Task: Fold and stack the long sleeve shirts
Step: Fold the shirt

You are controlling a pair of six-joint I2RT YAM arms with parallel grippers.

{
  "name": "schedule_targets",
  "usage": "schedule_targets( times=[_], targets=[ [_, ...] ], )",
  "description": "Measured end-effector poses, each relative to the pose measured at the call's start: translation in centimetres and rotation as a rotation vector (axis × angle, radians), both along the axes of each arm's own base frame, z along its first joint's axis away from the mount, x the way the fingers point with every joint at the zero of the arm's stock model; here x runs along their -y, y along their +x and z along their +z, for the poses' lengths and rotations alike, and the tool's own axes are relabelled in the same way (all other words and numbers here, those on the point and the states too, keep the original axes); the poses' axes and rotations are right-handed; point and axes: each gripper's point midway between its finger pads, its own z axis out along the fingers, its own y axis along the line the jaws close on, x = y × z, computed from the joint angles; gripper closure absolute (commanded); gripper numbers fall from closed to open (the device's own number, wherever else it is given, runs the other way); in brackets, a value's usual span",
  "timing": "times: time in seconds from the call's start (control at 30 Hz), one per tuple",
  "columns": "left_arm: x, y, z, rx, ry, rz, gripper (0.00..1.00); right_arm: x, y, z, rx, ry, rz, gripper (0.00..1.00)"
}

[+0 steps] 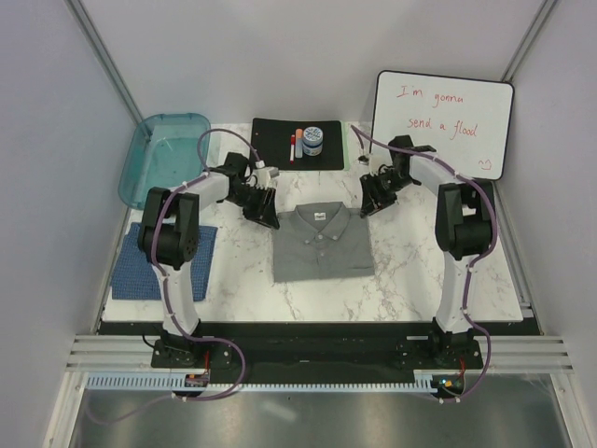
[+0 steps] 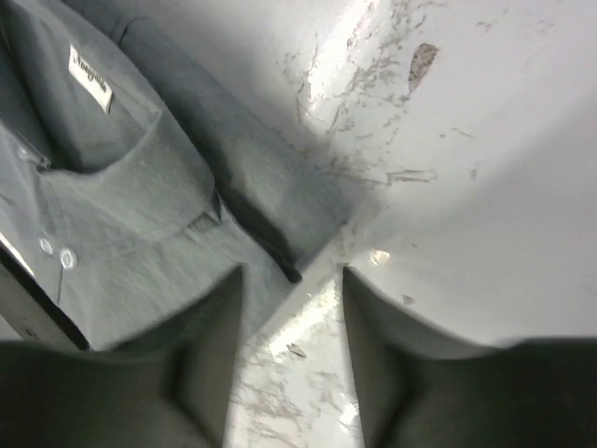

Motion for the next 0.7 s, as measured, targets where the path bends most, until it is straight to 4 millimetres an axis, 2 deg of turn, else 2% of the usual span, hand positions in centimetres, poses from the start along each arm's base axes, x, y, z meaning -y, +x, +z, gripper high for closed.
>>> schedule_targets(
  times=[0.03,0.07,0.1,0.13,0.17,0.23,0.3,0.33,0.37,0.4,0.47,0.5,0.53,0.63,0.7],
  targets=[
    [-0.2,0.2,0.4,0.002,-0.012,0.015,0.23,0.2,0.1,0.3,0.006,-0.004,-0.01,0.06],
    [-0.5,0.5,1.1,0.023,-0.026,0.03,0.11,0.5,0.3,0.8,0.018,-0.005,-0.02,0.02],
    [-0.9,0.5,2.2,0.055,-0.045,0.041,0.08,0.8,0.4,1.9,0.036,0.0,-0.036,0.02],
    [-1.2,0.1,3.5,0.077,-0.064,0.052,0.01,1.0,0.4,3.4,0.074,0.024,-0.048,0.02],
    [-1.4,-0.5,5.4,0.108,-0.099,0.059,0.01,0.9,0.0,5.0,0.093,0.052,-0.066,0.02],
    [-1.0,-2.0,9.8,0.19,-0.185,0.058,0.01,0.5,-1.7,9.4,0.165,0.141,-0.098,0.02],
    [0.8,-4.2,13.8,0.27,-0.28,0.014,0.01,-1.2,-4.4,13.5,0.223,0.266,-0.097,0.02],
    [2.0,-5.4,15.1,0.29,-0.324,-0.017,0.01,-2.6,-5.9,14.9,0.234,0.328,-0.074,0.02],
    [3.6,-7.1,16.1,0.303,-0.377,-0.061,0.01,-4.2,-7.5,15.4,0.225,0.382,-0.034,0.02],
    [5.2,-9.1,16.3,0.288,-0.426,-0.108,0.01,-5.9,-9.2,15.3,0.191,0.427,0.011,0.02],
    [7.7,-12.5,15.0,0.189,-0.49,-0.17,0.01,-8.7,-12.2,13.6,0.085,0.487,0.09,0.03],
    [8.3,-13.4,13.9,0.14,-0.501,-0.178,0.01,-9.5,-13.2,12.1,0.022,0.494,0.108,0.03],
    [8.8,-14.3,12.0,0.061,-0.503,-0.166,0.01,-10.0,-14.5,9.7,-0.078,0.494,0.113,0.04],
    [8.9,-15.3,7.3,-0.126,-0.477,-0.091,0.02,-9.4,-16.7,4.0,-0.294,0.453,0.059,0.05],
    [8.5,-15.8,4.2,-0.231,-0.442,-0.03,0.02,-8.6,-17.9,1.3,-0.411,0.43,0.019,0.07]
  ],
)
